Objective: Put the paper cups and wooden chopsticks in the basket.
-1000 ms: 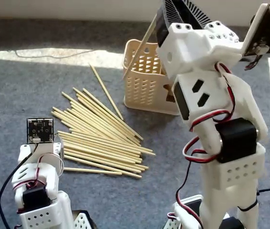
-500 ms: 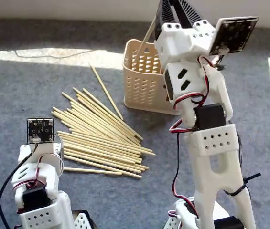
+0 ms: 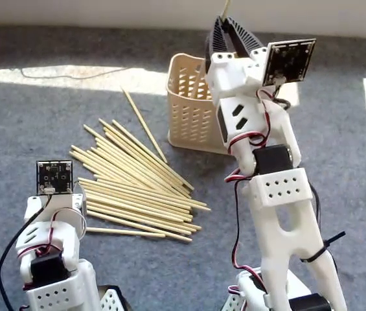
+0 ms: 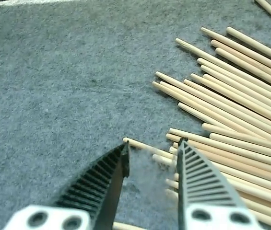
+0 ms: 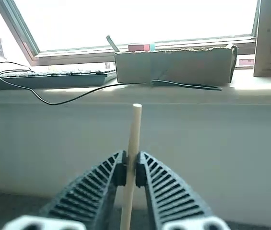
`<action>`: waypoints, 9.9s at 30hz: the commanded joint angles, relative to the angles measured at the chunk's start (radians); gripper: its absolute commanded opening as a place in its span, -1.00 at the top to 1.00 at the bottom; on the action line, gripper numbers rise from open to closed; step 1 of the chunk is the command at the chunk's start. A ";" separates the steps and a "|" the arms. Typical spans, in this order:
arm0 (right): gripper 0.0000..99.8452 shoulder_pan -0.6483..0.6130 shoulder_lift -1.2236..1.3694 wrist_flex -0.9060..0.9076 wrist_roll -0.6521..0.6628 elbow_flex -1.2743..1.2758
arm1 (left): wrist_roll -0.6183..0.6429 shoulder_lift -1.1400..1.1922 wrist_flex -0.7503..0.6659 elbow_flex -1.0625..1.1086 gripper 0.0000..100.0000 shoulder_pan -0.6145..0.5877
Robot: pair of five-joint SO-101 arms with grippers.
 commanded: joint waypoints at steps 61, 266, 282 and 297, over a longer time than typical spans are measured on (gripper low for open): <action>0.71 -0.285 -0.981 1.185 0.012 0.515 | 0.003 -0.005 0.256 0.120 0.68 0.211; 0.99 -0.289 0.081 1.392 0.232 0.082 | 0.003 -0.005 0.262 0.120 0.68 0.211; 0.96 -0.257 -0.274 1.379 0.350 0.518 | 0.003 -0.005 0.262 0.120 0.68 0.211; 0.77 -0.308 -0.274 1.377 0.267 0.371 | 0.003 -0.005 0.262 0.120 0.68 0.211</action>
